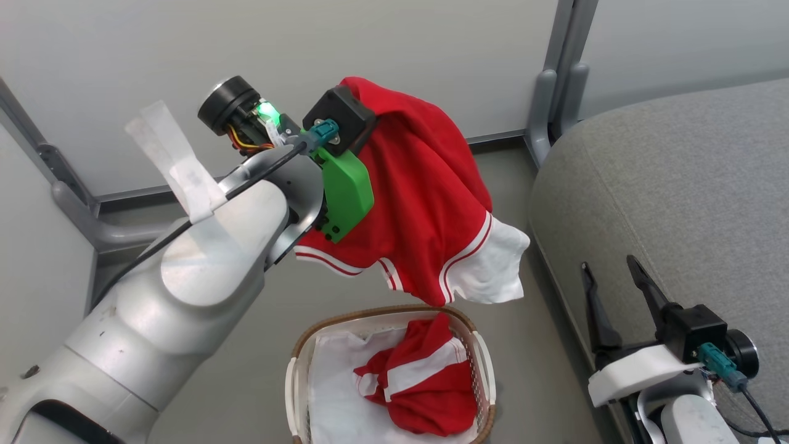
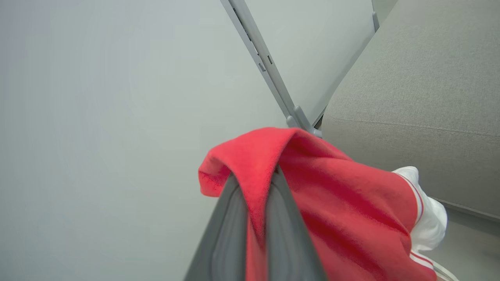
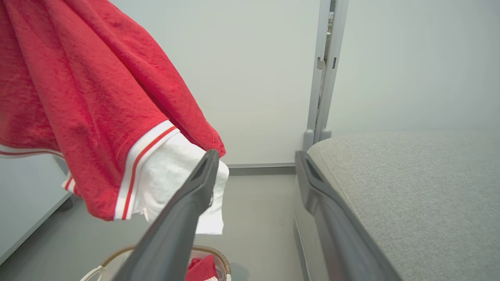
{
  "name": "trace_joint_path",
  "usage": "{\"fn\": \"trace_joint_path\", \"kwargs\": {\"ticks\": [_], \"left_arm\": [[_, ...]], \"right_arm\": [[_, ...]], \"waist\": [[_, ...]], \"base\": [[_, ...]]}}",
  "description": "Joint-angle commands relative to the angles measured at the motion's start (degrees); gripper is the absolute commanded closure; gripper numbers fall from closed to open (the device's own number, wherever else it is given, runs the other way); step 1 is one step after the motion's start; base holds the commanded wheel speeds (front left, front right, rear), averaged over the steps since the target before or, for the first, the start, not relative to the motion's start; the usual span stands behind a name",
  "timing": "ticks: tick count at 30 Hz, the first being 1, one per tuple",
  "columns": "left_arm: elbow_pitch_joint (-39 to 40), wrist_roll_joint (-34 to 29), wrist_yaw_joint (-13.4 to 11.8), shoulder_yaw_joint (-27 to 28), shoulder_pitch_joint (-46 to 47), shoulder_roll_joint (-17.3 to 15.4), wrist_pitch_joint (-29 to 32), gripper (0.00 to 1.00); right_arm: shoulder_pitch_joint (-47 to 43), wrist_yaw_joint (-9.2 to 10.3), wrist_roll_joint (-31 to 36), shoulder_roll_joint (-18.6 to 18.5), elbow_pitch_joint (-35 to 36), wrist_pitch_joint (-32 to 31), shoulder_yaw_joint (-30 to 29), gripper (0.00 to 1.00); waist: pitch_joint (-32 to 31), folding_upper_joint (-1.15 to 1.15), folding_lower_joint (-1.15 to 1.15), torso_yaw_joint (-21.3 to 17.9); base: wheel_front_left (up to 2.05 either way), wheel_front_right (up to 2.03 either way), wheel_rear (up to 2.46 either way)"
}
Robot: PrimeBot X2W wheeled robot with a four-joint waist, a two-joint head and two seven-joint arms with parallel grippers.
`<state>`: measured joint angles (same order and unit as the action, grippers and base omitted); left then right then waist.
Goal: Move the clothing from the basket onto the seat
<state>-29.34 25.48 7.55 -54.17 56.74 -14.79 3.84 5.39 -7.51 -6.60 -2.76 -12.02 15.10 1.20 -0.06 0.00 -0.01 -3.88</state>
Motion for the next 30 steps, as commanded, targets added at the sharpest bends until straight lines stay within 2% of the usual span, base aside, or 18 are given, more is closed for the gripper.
{"fn": "trace_joint_path", "kwargs": {"ticks": [1,6,12,18,21,25,30], "left_arm": [[0.81,0.68,-0.33,0.32,0.91,-0.29,0.42,1.0],[3.21,1.38,-1.03,0.92,1.43,-0.05,1.41,1.0],[5.99,2.12,-1.17,0.8,1.21,-0.43,2.5,1.0],[8.0,2.31,-1.45,0.48,0.77,-1.22,2.72,1.0],[8.48,2.2,-1.47,0.2,0.79,-1.33,2.52,1.0],[8.91,2.06,-1.32,-0.29,0.83,-1.41,1.99,1.0],[9.69,2.21,-0.86,-1.33,1.14,-0.9,0.9,1.0]], "right_arm": [[0.85,0.04,0.39,-0.23,0.78,0.1,0.8,0.0],[2.5,0.04,0.62,-0.21,3.74,0.08,4.85,0.0],[6.68,0.04,1.95,-0.25,4.52,0.07,12.41,0.0],[14.5,0.04,4.2,-0.25,-1.01,0.07,17.37,0.0],[18.08,0.04,3.64,-1.43,-4.28,0.07,18.53,0.0],[22.27,0.04,0.62,-3.81,-9.03,0.07,21.44,0.0],[27.61,0.05,-6.35,-7.89,-15.75,0.07,31.16,0.0]], "waist": [[-0.3,0.0,0.01,-0.52],[-0.53,0.0,0.01,-0.91],[-0.58,0.0,0.01,-0.78],[-0.31,0.0,0.01,-0.15],[-0.17,0.0,0.01,0.17],[-0.04,0.0,0.01,0.61],[0.15,0.0,0.01,1.42]], "base": [[0.0,0.0,0.0],[0.0,0.0,0.0],[0.0,0.0,0.0],[0.0,0.0,0.0],[0.0,0.0,0.0],[0.0,0.0,0.0],[0.0,0.0,0.0]]}}
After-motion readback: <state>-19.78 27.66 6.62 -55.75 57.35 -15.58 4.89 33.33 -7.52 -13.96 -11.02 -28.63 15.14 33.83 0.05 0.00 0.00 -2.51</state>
